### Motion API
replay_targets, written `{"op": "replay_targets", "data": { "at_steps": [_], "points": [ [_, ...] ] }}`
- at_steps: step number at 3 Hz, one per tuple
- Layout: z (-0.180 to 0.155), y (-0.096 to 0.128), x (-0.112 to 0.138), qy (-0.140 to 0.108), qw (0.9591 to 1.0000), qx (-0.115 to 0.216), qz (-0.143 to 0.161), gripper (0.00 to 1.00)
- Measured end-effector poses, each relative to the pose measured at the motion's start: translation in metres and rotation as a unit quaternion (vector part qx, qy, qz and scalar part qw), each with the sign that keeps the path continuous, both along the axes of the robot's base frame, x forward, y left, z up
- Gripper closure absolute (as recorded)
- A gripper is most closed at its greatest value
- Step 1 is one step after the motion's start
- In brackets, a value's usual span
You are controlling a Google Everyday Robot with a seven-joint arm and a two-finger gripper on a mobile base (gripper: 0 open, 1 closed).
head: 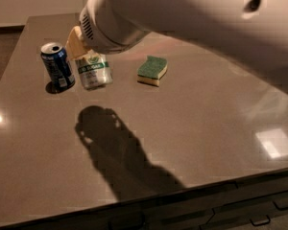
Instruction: Place 7up can upright
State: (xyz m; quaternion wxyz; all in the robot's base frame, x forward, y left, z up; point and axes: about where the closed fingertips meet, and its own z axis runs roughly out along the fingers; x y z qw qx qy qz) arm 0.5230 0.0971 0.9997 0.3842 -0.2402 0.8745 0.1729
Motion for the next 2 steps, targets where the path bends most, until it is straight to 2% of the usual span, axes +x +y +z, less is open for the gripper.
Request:
{"op": "replay_targets", "data": {
  "at_steps": [1,2],
  "points": [
    [-0.008,-0.005,0.002,-0.028,0.9987,0.026,0.032,1.0],
    [-0.02,-0.014,0.004,-0.039,0.9964,0.056,0.05,1.0]
  ]
}}
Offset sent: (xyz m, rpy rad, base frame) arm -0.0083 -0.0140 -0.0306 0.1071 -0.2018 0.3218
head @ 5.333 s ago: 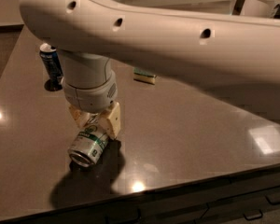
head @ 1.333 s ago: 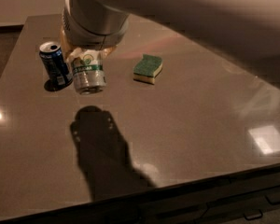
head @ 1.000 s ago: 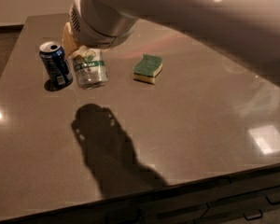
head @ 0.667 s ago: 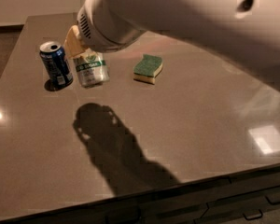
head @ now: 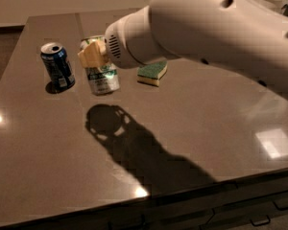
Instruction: Place 7up can upright
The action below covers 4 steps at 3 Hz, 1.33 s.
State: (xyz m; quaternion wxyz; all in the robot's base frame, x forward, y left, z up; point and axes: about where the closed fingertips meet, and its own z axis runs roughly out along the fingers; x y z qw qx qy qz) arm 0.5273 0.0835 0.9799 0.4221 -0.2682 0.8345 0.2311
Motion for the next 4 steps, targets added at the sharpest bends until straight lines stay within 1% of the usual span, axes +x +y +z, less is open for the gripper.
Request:
{"op": "replay_targets", "data": {
  "at_steps": [1,2,3,4],
  "points": [
    [-0.011,-0.004,-0.001,0.001,0.9995,0.021,0.022,1.0],
    [-0.019,-0.006,-0.004,0.004,0.9979,0.043,0.048,1.0],
    [-0.024,-0.003,-0.006,-0.002,0.9953,0.058,0.078,1.0],
    [-0.038,-0.003,-0.004,-0.002,0.9938,0.053,0.098,1.0]
  ]
}}
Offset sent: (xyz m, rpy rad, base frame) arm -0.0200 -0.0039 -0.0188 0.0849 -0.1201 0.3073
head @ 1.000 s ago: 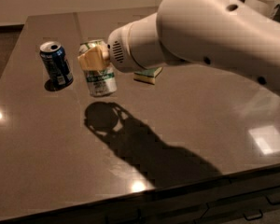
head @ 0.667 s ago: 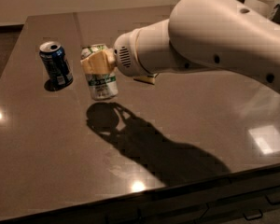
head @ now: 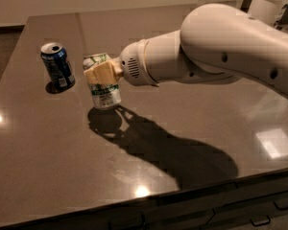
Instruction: Place 7up can upright
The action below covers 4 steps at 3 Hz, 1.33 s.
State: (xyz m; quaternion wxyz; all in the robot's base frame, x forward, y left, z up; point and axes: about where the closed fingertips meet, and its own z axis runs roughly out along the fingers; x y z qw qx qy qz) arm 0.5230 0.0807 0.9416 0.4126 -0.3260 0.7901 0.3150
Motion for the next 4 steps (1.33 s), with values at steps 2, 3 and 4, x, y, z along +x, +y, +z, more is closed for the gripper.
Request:
{"op": "replay_targets", "data": {
  "at_steps": [2,3,4],
  "points": [
    [-0.015,-0.015,0.011,0.013,0.9997,0.004,-0.019,1.0],
    [-0.012,-0.012,0.011,-0.003,1.0,0.007,-0.006,1.0],
    [-0.005,-0.008,0.003,-0.023,0.9988,0.039,0.021,1.0]
  ]
}}
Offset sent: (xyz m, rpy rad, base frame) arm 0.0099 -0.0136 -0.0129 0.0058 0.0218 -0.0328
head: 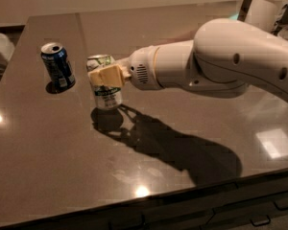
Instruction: Place 7up can upright
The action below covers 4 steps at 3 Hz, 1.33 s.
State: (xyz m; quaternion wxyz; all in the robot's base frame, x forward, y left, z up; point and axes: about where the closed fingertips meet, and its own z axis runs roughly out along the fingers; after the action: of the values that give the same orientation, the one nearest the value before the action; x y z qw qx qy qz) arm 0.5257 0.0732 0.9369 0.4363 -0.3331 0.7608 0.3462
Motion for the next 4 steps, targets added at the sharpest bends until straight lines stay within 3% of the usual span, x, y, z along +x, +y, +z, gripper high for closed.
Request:
{"op": "replay_targets", "data": {
  "at_steps": [1,2,3,4],
  "points": [
    [0.001,0.002,-0.014,-0.011,0.9983,0.049,0.03,1.0],
    [-0.003,0.002,-0.024,-0.061,0.9935,0.064,0.072,1.0],
    [-0.007,0.001,-0.031,-0.127,0.986,0.045,0.099,1.0],
    [-0.01,-0.001,-0.035,-0.174,0.9782,0.025,0.111,1.0]
  ]
}}
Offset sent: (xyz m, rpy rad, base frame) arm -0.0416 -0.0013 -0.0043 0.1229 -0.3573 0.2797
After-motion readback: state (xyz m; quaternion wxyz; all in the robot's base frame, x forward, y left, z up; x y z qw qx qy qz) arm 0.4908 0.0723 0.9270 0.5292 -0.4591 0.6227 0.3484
